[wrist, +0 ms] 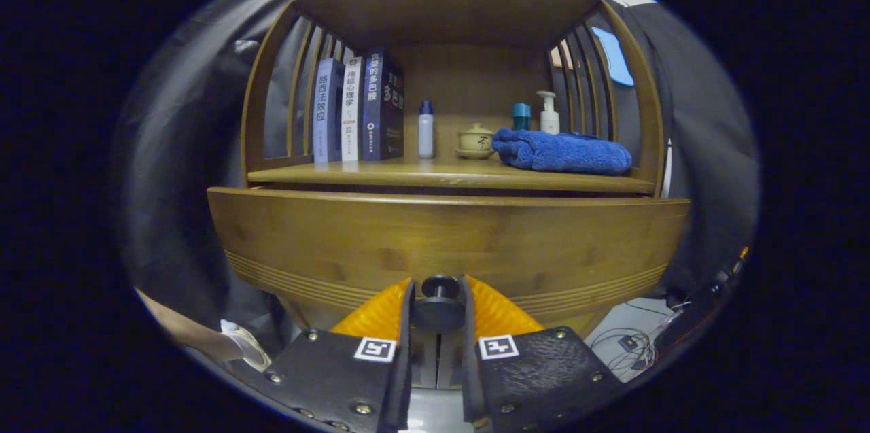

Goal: Pull open the drawer, take out the items inside it, and place them on the countertop above the cabinet.

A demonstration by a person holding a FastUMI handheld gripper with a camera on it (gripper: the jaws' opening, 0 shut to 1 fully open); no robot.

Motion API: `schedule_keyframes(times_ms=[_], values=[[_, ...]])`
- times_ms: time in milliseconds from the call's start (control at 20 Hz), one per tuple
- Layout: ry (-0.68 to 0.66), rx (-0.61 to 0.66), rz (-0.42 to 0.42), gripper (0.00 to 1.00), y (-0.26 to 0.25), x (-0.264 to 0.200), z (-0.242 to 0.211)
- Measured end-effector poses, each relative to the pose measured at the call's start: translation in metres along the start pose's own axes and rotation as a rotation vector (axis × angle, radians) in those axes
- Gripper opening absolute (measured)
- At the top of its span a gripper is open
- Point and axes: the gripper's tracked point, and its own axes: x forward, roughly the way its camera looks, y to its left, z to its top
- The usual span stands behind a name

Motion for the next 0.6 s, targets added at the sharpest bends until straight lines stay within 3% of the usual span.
schedule_keyframes(times_ms=[600], values=[[0.061,-0.014,-0.012,0.30,0.003,-0.096,-0.020]])
